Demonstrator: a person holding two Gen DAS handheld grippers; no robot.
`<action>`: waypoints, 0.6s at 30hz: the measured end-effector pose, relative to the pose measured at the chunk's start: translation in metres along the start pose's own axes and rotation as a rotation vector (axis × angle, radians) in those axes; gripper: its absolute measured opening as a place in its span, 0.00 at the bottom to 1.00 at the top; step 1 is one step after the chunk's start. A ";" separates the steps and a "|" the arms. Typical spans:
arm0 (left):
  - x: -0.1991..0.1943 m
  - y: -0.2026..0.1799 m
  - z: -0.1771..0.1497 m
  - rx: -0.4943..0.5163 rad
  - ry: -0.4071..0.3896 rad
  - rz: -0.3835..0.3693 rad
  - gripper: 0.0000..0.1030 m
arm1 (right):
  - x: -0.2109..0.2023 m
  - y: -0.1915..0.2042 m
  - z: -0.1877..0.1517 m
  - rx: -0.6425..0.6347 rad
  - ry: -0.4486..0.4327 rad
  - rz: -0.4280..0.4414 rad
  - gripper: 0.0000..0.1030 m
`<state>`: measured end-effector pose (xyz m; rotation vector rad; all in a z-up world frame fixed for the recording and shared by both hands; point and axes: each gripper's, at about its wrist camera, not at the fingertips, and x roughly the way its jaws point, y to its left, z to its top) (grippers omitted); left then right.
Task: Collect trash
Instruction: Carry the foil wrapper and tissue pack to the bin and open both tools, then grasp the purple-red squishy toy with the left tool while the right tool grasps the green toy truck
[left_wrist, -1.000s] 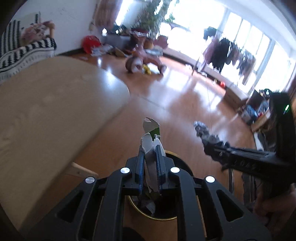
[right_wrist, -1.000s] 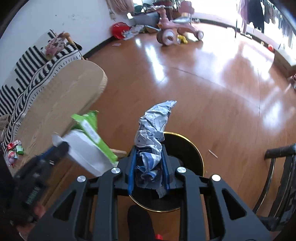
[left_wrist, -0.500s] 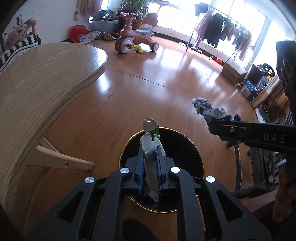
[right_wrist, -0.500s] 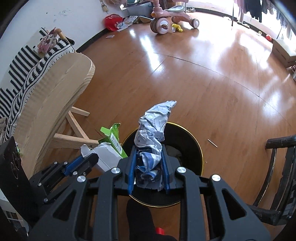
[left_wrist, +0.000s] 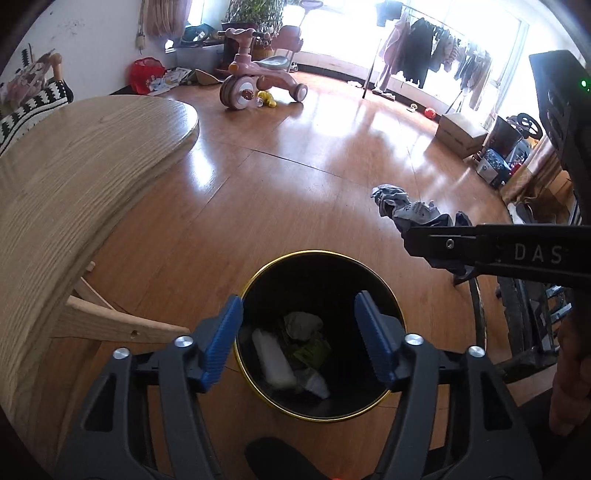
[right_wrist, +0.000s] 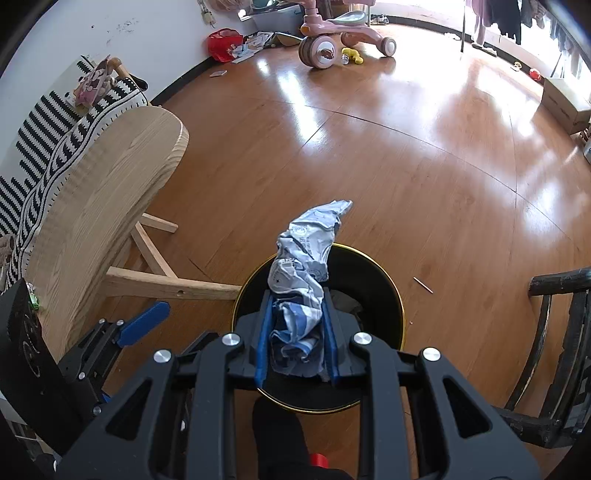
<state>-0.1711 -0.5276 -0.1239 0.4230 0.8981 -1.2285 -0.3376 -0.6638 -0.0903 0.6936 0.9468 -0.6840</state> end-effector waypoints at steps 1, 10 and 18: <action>-0.001 0.000 0.000 -0.002 -0.004 0.004 0.65 | 0.000 0.001 0.000 0.000 0.000 0.000 0.24; -0.011 0.005 0.003 -0.024 -0.023 0.019 0.75 | 0.000 -0.002 0.001 0.023 0.000 -0.005 0.52; -0.034 0.015 0.005 -0.020 -0.054 0.035 0.81 | -0.007 0.005 0.001 0.012 -0.031 -0.019 0.68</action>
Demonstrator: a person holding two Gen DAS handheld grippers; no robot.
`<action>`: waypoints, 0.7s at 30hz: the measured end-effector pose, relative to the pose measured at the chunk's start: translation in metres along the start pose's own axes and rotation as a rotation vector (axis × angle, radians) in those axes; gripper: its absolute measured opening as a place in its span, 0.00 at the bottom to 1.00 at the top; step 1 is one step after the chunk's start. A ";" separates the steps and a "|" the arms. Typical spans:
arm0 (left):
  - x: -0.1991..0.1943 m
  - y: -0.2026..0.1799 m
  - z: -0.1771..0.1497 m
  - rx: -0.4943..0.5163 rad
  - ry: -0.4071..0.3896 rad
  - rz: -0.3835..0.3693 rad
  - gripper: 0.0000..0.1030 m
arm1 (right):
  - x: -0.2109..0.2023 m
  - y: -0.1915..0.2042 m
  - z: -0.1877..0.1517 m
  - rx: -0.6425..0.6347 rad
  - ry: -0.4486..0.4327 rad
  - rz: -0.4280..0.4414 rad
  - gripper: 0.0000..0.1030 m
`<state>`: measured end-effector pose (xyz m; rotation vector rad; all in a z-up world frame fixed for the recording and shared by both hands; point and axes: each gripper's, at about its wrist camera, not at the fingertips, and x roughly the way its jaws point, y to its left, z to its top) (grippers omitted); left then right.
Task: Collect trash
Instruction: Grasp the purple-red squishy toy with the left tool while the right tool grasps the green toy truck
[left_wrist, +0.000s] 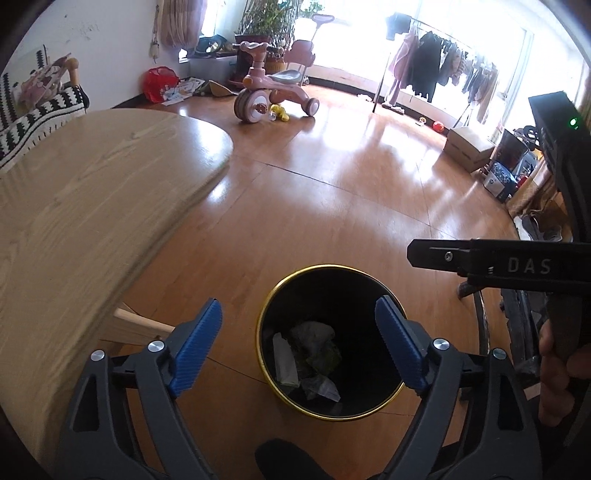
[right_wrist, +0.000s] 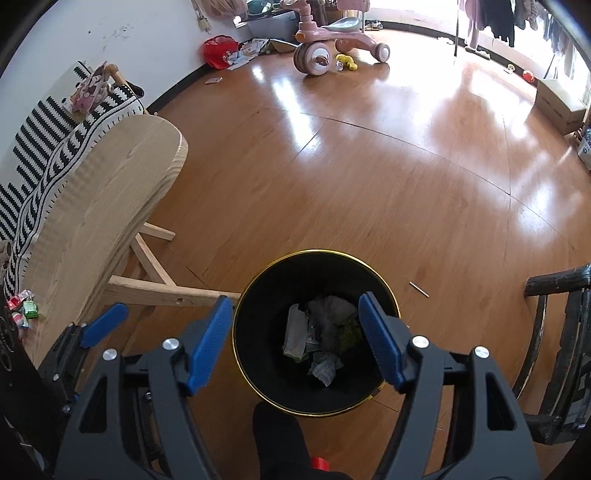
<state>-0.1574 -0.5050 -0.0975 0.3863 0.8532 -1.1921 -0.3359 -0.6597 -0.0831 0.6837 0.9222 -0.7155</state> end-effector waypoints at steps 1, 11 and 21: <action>-0.004 0.000 0.000 -0.001 -0.005 0.005 0.82 | -0.002 0.003 0.001 0.000 -0.007 0.001 0.69; -0.104 0.084 0.006 -0.127 -0.133 0.142 0.91 | -0.018 0.068 0.004 -0.112 -0.101 0.053 0.85; -0.223 0.232 -0.046 -0.382 -0.179 0.427 0.91 | -0.024 0.221 -0.016 -0.365 -0.115 0.225 0.85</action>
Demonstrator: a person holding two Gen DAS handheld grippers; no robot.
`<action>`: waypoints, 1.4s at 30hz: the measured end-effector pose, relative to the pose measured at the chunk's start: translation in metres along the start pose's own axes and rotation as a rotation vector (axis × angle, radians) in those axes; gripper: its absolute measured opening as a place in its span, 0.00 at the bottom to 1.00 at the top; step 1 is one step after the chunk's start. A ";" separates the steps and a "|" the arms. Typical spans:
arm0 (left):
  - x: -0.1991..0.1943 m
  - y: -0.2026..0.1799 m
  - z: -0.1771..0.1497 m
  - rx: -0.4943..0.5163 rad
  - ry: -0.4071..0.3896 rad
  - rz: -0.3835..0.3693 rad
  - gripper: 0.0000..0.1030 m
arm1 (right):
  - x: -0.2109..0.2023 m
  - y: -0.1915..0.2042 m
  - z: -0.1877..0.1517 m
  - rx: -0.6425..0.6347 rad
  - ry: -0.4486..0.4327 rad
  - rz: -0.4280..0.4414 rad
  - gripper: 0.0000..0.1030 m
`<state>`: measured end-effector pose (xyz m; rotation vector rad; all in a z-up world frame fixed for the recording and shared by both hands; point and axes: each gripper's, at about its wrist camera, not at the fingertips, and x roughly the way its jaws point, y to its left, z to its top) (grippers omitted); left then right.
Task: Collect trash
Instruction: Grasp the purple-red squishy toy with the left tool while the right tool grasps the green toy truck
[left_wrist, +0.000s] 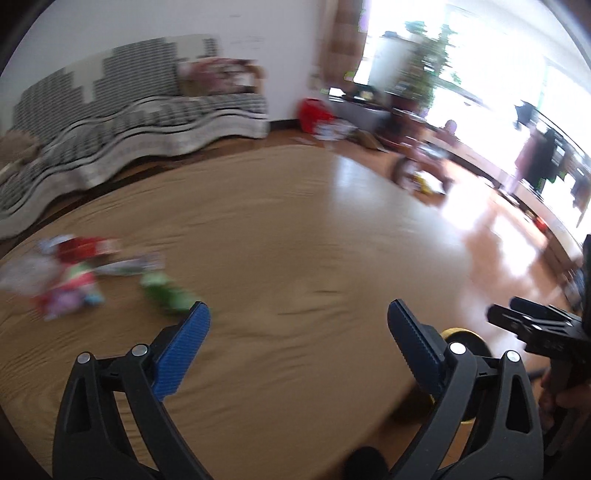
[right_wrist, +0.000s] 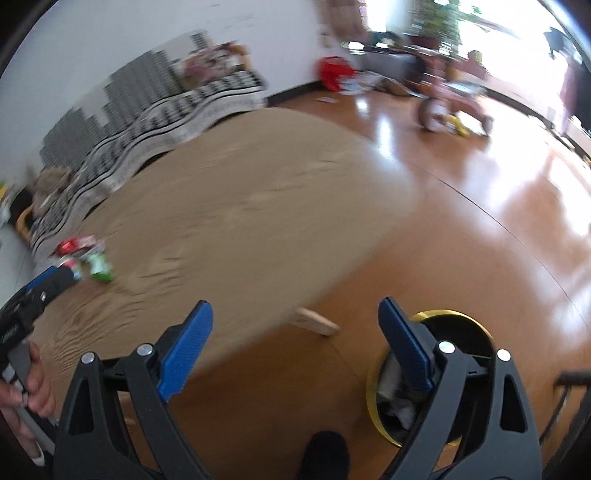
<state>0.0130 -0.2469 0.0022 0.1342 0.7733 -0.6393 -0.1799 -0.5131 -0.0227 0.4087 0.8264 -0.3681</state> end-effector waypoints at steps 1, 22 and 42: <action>-0.004 0.016 -0.001 -0.019 -0.002 0.022 0.91 | 0.004 0.021 0.003 -0.034 0.000 0.024 0.85; 0.029 0.208 -0.014 -0.165 0.013 0.245 0.91 | 0.119 0.272 0.009 -0.453 0.082 0.207 0.85; 0.015 0.198 -0.005 -0.095 -0.012 0.225 0.46 | 0.155 0.291 0.010 -0.516 0.128 0.222 0.67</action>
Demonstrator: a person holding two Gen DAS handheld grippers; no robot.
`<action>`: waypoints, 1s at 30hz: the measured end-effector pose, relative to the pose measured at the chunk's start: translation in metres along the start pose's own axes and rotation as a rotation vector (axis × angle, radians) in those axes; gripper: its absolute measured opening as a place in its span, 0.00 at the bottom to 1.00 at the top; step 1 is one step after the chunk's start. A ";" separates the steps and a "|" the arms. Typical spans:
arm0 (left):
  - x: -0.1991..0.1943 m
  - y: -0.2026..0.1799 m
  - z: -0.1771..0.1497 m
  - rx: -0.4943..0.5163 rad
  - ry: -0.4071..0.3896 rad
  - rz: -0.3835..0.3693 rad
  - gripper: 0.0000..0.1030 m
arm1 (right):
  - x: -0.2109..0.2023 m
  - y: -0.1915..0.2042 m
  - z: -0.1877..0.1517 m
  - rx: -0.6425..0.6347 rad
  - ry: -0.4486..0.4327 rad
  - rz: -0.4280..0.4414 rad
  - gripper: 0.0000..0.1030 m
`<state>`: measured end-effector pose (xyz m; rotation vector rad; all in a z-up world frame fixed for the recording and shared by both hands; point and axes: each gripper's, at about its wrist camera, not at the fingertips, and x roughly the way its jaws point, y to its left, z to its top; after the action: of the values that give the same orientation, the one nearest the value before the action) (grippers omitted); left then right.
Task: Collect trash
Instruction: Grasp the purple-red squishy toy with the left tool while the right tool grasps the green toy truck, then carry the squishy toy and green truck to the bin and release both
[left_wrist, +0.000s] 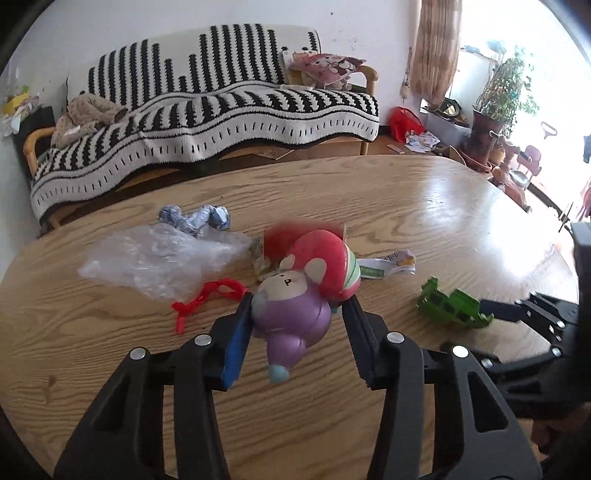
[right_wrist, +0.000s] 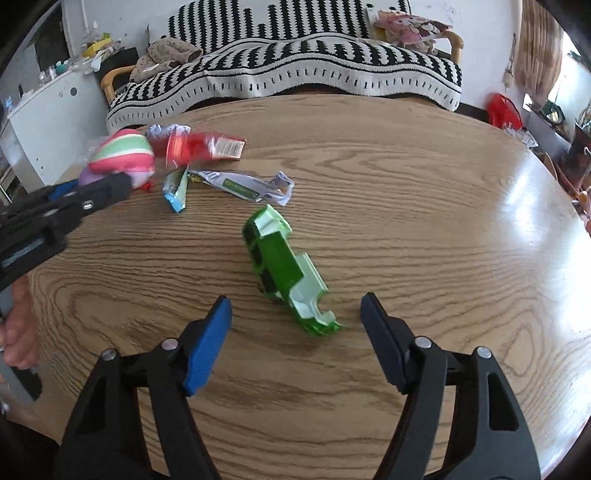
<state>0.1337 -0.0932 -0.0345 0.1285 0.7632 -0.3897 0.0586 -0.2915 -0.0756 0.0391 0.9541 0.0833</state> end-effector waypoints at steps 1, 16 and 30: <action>-0.005 0.001 -0.001 0.001 -0.001 0.004 0.46 | 0.001 0.001 0.000 -0.001 -0.005 0.003 0.66; -0.049 -0.039 0.000 0.010 -0.025 -0.055 0.46 | -0.059 -0.020 -0.025 0.047 -0.083 0.011 0.13; -0.066 -0.259 -0.017 0.263 -0.038 -0.353 0.46 | -0.200 -0.184 -0.177 0.365 -0.124 -0.263 0.13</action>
<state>-0.0215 -0.3081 0.0061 0.2336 0.6949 -0.8261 -0.1908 -0.4935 -0.0278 0.2521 0.8337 -0.3341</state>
